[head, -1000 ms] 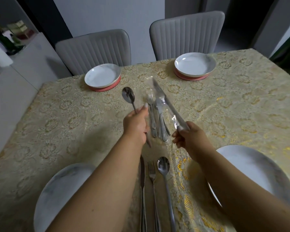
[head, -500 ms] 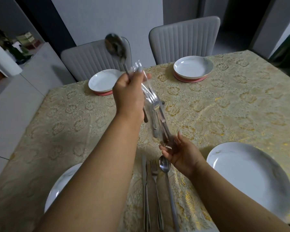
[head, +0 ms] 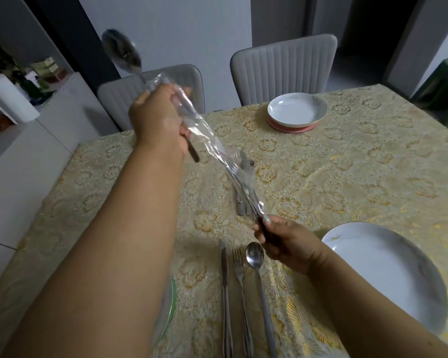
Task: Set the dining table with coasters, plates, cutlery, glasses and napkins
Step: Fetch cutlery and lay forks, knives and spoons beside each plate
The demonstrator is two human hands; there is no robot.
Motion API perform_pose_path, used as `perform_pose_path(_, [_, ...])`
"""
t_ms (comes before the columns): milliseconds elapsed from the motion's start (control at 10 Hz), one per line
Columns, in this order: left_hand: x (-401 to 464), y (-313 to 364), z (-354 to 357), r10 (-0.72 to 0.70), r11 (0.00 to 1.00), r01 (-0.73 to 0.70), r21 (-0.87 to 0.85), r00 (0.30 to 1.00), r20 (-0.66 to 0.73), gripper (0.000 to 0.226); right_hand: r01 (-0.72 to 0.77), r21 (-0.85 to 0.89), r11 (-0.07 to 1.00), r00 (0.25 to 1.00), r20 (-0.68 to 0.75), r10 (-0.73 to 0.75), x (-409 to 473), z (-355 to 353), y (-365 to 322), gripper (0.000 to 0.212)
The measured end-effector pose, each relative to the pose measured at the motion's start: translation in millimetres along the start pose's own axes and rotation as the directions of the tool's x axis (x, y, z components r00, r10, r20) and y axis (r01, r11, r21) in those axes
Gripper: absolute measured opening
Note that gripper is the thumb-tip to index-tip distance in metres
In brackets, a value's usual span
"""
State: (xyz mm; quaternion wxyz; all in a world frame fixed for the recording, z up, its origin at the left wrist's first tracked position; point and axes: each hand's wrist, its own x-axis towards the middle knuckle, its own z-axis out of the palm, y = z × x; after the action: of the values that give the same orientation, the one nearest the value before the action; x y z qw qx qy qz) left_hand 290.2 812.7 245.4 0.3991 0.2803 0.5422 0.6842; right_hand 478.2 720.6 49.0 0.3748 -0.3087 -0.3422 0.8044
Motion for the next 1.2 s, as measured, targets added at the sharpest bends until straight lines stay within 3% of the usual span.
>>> perform_pose_path(100, [30.0,-8.8,-18.9,-0.07,0.997,0.065,-0.043,0.987,-0.144,0.024,-0.004,-0.153,0.988,0.993,-0.116,-0.014,-10.0,-20.6,-14.0,0.024])
perform_pose_path(200, [31.7,-39.9,-32.1,-0.228,0.973,0.231,0.016,0.968,-0.101,0.038,-0.013,-0.213,0.977,0.976,-0.215,-0.033,-16.1,-33.4,-21.5,0.027])
perform_pose_path(300, [1.1,-94.5,-29.0,-0.425,0.887,0.424,0.185,0.905,-0.036,0.037,-0.042,-0.283,0.958,0.967,-0.252,-0.032,-13.5,-27.6,-20.7,0.027])
perform_pose_path(400, [-19.2,-126.8,-21.2,-0.519,0.852,0.521,0.06,0.854,-0.036,0.027,-0.108,-0.39,0.915,0.958,-0.287,-0.01,-10.8,-24.9,-18.5,0.027])
perform_pose_path(600, [2.1,-138.9,-21.0,-0.494,0.867,0.498,0.036,0.866,-0.084,0.016,-0.187,-0.47,0.863,0.944,-0.328,0.026,-11.7,-38.3,-18.2,0.027])
perform_pose_path(800, [64.9,-140.5,-44.9,-0.515,0.857,0.501,-0.121,0.822,-0.244,0.019,-0.28,-0.522,0.806,0.928,-0.362,0.087,-21.9,-57.9,-40.6,0.026])
perform_pose_path(900, [79.5,-144.2,-63.1,-0.454,0.847,0.493,0.197,0.865,-0.212,0.025,-0.31,-0.526,0.792,0.914,-0.393,0.098,-37.2,-73.9,-54.0,0.027])
perform_pose_path(1000, [73.4,-150.6,-68.2,-0.457,0.754,0.513,0.409,0.858,-0.234,0.028,-0.298,-0.497,0.815,0.9,-0.432,0.066,-43.8,-83.3,-58.0,0.026])
perform_pose_path(1100, [40.4,-149.7,-47.9,-0.407,0.73,0.477,0.489,0.879,-0.249,0.021,-0.248,-0.434,0.866,0.883,-0.47,0.017,-41.3,-77.5,-56.7,0.025])
perform_pose_path(1200, [-9.9,-161.1,-18.9,-0.319,0.84,0.348,0.417,0.937,-0.141,0.021,-0.189,-0.365,0.912,0.86,-0.509,-0.026,-37.4,-58.3,-52.1,0.025])
